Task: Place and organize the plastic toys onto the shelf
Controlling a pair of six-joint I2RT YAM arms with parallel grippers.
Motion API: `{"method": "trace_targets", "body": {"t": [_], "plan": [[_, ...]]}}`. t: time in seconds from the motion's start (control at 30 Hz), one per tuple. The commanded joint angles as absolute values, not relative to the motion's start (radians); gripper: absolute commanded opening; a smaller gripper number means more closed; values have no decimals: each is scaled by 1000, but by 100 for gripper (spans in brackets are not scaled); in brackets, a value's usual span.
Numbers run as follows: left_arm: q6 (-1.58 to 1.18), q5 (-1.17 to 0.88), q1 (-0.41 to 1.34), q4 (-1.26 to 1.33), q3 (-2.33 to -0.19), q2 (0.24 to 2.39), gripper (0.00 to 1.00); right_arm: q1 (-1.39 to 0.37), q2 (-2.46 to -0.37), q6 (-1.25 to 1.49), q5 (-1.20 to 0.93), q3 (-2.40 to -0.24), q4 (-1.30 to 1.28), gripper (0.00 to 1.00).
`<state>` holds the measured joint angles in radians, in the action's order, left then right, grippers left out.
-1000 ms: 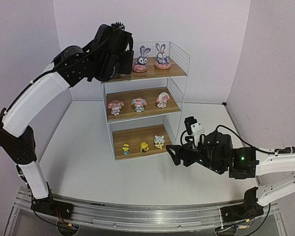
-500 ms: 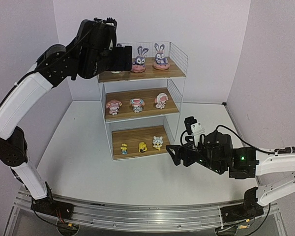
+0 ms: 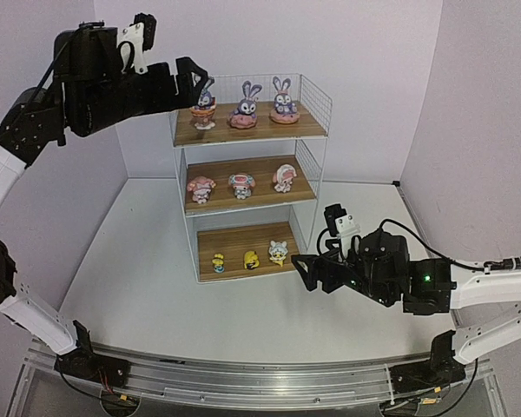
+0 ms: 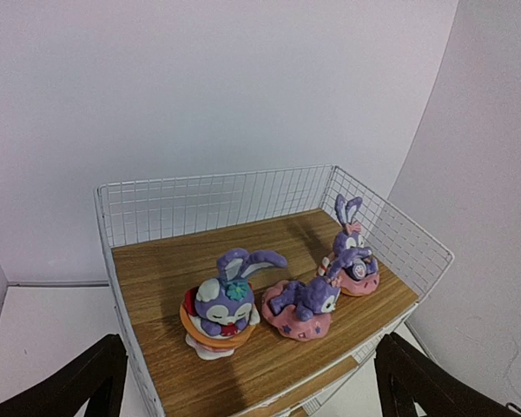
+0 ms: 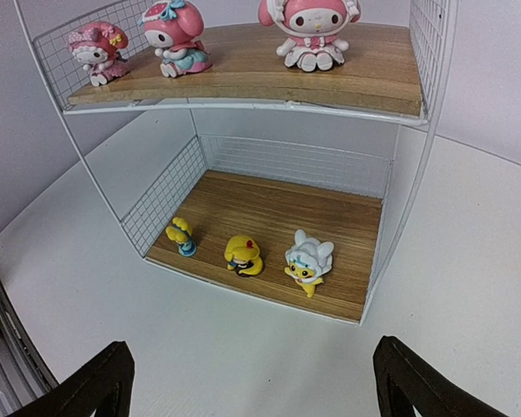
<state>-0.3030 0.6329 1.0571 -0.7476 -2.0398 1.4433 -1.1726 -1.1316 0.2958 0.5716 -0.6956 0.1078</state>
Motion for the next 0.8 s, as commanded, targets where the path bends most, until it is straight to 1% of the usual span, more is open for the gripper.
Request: {"method": "trace_targets", "body": {"t": [0.0,0.1,0.17,0.23,0.3,0.4,0.47,0.53,0.67,0.77], "plan": [[-349,625,1055,-697,-1954,1313,100,-1176,-1117,329,575,-722,121,93],[-444,741,1055,-773,-1866,1246,100,-1175,-1097,352,594,-698,113,93],[-574,854,1055,-873,-1808,1215,99,-1175,-1087,369,614,-681,95,95],[-735,919,1055,-993,-1732,1179,100,-1175,-1081,415,677,-674,56,97],[-905,944,1055,-1112,-1644,1159,100,-1155,-1082,478,702,-686,-32,98],[-1139,926,1031,-1257,-1496,1153,100,-1069,-1090,574,664,-711,-176,98],[-1193,880,983,-1257,-1385,1140,100,-1027,-1078,629,696,-688,-200,98],[-1156,796,906,-1159,-1249,1110,100,-971,-1036,683,693,-649,-205,98],[-893,463,523,-809,-983,1054,100,-815,-940,715,632,-559,-213,98],[-792,182,228,-621,-815,1082,99,-722,-898,716,644,-516,-234,98]]}}
